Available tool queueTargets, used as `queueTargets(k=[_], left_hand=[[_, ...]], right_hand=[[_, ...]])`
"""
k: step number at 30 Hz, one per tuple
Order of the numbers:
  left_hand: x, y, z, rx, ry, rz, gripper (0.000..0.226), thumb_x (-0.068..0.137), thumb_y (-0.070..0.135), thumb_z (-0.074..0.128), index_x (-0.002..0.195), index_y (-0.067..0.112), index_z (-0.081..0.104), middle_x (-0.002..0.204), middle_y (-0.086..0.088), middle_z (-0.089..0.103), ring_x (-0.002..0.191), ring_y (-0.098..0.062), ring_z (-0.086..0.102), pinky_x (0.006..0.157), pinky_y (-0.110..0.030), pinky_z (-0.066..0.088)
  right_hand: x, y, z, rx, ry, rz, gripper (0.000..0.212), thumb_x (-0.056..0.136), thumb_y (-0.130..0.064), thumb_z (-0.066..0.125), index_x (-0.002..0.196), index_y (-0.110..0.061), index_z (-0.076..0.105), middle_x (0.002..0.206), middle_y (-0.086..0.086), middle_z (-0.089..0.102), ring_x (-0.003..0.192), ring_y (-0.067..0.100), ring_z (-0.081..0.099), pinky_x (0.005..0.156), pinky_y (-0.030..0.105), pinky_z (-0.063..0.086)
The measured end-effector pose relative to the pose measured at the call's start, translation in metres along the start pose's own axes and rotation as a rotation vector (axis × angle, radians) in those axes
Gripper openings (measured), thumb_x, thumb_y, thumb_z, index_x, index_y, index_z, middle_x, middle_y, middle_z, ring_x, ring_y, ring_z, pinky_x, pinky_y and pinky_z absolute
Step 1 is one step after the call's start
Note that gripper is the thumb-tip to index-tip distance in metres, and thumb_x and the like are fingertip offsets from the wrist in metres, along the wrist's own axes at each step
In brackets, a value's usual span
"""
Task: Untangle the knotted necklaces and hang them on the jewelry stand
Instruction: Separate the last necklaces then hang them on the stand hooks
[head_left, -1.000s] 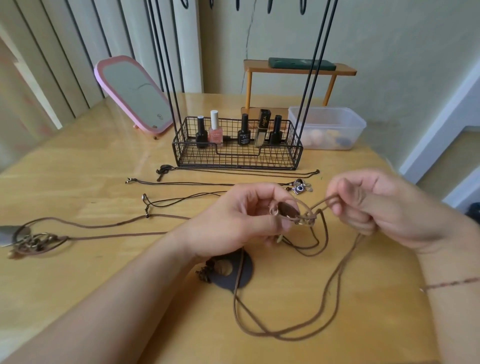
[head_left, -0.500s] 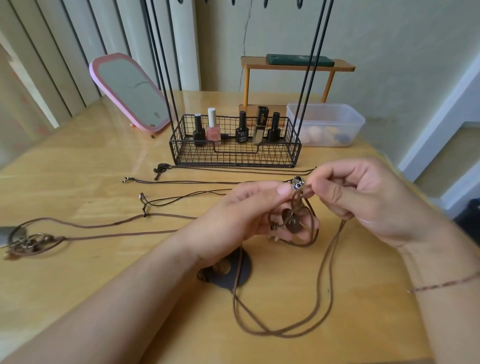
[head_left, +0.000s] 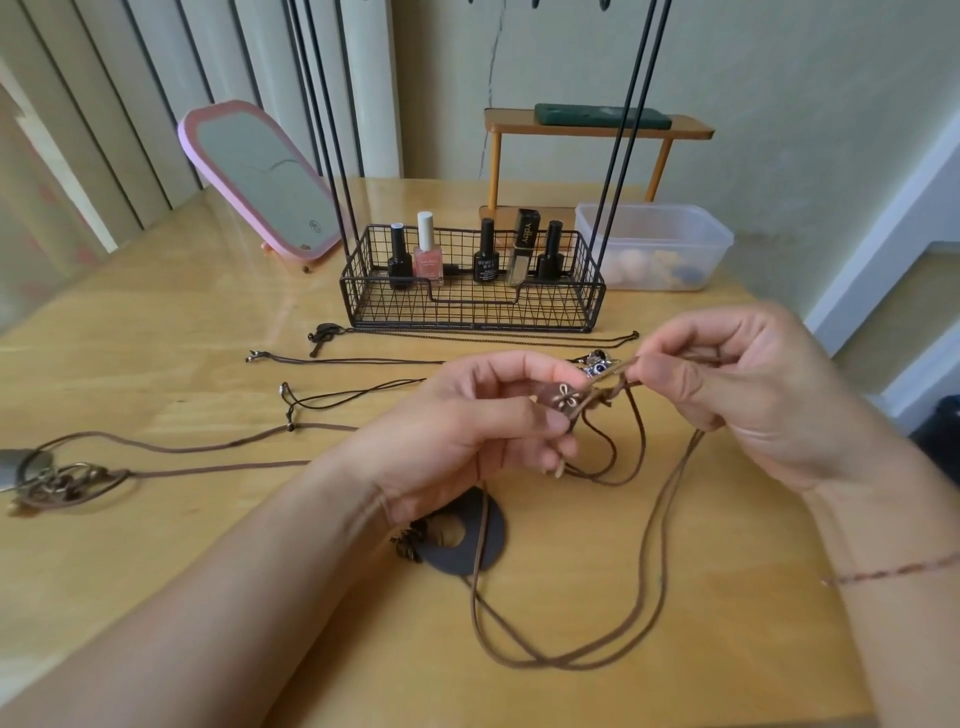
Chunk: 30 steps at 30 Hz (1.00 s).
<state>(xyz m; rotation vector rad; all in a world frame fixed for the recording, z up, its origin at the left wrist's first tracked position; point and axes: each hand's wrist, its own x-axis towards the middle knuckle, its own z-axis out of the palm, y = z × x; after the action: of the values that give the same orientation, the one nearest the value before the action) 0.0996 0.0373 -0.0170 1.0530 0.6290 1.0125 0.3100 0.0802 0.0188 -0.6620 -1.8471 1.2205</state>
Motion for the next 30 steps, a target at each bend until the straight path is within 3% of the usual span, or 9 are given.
queueTargets(k=[3,6,11,16,18,25,30], left_hand=[[0.003,0.000,0.001,-0.011,0.158,0.002,0.025,0.082,0.001,0.064,0.106,0.004,0.069,0.080,-0.010,0.066,0.066,-0.016,0.066,0.065,-0.021,0.057],[0.005,-0.001,0.002,-0.012,0.232,0.015,0.024,0.090,-0.001,0.056,0.110,0.005,0.067,0.080,-0.010,0.067,0.063,-0.014,0.065,0.064,-0.021,0.057],[0.004,0.000,0.001,0.030,0.301,0.078,0.025,0.094,-0.006,0.052,0.108,0.004,0.069,0.081,-0.007,0.066,0.067,-0.014,0.063,0.066,-0.021,0.055],[0.005,0.004,0.000,0.054,0.362,0.181,0.040,0.068,0.003,0.072,0.107,0.011,0.069,0.078,0.002,0.066,0.074,-0.012,0.062,0.072,-0.024,0.050],[0.005,0.004,-0.001,0.090,0.395,0.238,0.041,0.068,-0.001,0.079,0.104,0.014,0.068,0.075,0.003,0.063,0.074,-0.015,0.059,0.070,-0.027,0.049],[0.003,0.009,-0.001,0.113,0.418,0.393,0.034,0.089,-0.021,0.048,0.095,0.011,0.058,0.094,-0.006,0.053,0.082,-0.018,0.064,0.073,-0.030,0.057],[0.002,0.012,-0.001,0.159,0.479,0.443,0.032,0.093,-0.020,0.042,0.089,0.009,0.055,0.095,-0.010,0.053,0.077,-0.019,0.063,0.064,-0.028,0.056]], right_hand=[[0.001,-0.002,0.003,-0.055,0.042,-0.007,0.014,0.076,-0.019,0.064,0.076,-0.005,0.068,0.042,-0.015,0.052,0.037,-0.001,0.045,0.044,0.004,0.032],[0.001,-0.005,0.008,-0.140,0.078,-0.048,0.011,0.080,-0.016,0.057,0.084,-0.010,0.066,0.040,-0.019,0.050,0.040,-0.004,0.051,0.046,0.003,0.036],[0.005,0.008,0.001,-0.142,0.214,0.016,0.036,0.091,-0.037,0.060,0.061,-0.018,0.060,0.045,-0.007,0.038,0.044,0.009,0.030,0.045,0.016,0.028],[0.005,0.010,0.003,-0.139,0.135,0.046,0.035,0.094,-0.034,0.057,0.063,-0.019,0.061,0.051,0.009,0.056,0.040,0.014,0.037,0.042,0.019,0.032],[0.004,0.008,0.004,-0.091,0.091,0.051,0.031,0.091,-0.033,0.054,0.065,-0.019,0.062,0.053,0.012,0.059,0.039,0.015,0.036,0.040,0.021,0.031],[0.002,0.012,0.003,-0.188,0.016,0.088,0.027,0.090,-0.038,0.053,0.085,-0.017,0.068,0.048,0.005,0.051,0.044,0.011,0.042,0.046,0.015,0.034],[0.000,0.011,0.005,-0.198,-0.073,0.083,0.028,0.084,-0.044,0.058,0.089,-0.019,0.070,0.047,0.009,0.053,0.042,0.012,0.042,0.046,0.015,0.034]])
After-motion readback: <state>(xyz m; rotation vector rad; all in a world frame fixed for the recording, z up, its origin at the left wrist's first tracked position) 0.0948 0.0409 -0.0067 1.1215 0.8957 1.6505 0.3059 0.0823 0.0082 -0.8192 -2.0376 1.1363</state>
